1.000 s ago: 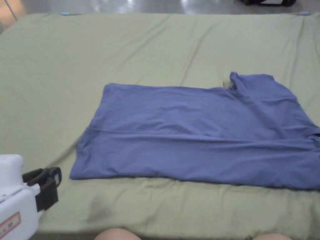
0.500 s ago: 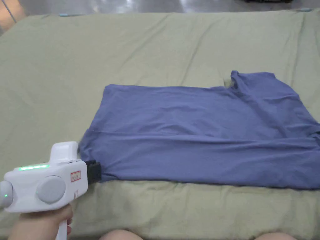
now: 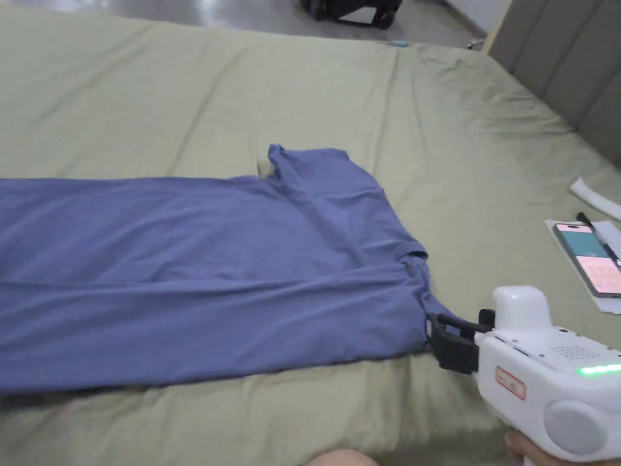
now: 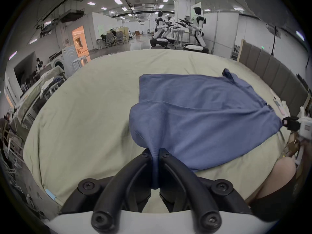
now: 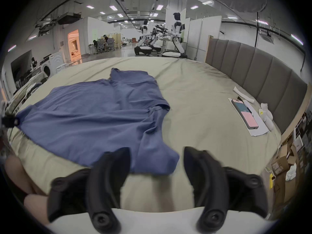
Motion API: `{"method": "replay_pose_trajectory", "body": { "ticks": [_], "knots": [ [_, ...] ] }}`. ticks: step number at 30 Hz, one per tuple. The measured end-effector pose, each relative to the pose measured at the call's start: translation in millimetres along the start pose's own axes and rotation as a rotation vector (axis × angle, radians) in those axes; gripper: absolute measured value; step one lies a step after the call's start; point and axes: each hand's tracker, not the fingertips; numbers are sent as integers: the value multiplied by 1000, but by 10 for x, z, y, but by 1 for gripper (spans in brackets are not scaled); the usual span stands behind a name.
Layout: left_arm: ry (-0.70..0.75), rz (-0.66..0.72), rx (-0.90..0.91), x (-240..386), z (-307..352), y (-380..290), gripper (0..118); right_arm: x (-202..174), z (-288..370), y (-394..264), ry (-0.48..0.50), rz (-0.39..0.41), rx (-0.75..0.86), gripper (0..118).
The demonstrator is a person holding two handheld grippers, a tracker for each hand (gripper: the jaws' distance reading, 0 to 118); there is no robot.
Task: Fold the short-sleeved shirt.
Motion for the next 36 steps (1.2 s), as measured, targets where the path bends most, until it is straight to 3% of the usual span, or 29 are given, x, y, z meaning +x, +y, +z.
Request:
{"method": "replay_pose_trajectory", "body": {
  "ticks": [4,5,6,7,8,16,20,25,30,31,32,34,35,36],
  "knots": [
    [25,-59,-25,128,-44,-33,4,167,-410,20,65,-130,-75,81],
    [26,-61,-29,145,-88,-58,4,177,-465,7,97,-147,-101,70],
    [23,-62,-37,153,-107,-72,4,174,-507,-31,147,-157,-122,49],
    [19,-59,-42,151,-117,-89,4,131,-544,-91,174,-172,-131,14],
    [20,-54,-44,145,-120,-102,4,109,-533,-122,142,-170,-121,6],
    [-75,47,-4,-88,223,-26,4,337,53,56,159,-146,-20,6],
    [-110,51,11,-185,527,-49,4,380,543,165,153,-16,19,6],
    [-141,42,-58,-234,679,-383,4,455,780,-137,173,-21,-98,6],
    [-118,62,-185,-389,245,-773,6,338,495,-632,116,27,-200,6],
    [-129,87,-176,-430,200,-809,9,292,459,-680,104,29,-195,6],
    [-131,113,-179,-451,172,-822,24,282,446,-707,102,12,-189,6],
    [-106,120,-172,-401,225,-761,29,265,488,-728,95,-17,-145,6],
    [-94,110,-162,-398,267,-741,47,346,430,-787,87,-6,-148,18],
    [-66,93,-143,-395,330,-711,70,345,453,-766,26,26,-151,42]
  ]
}}
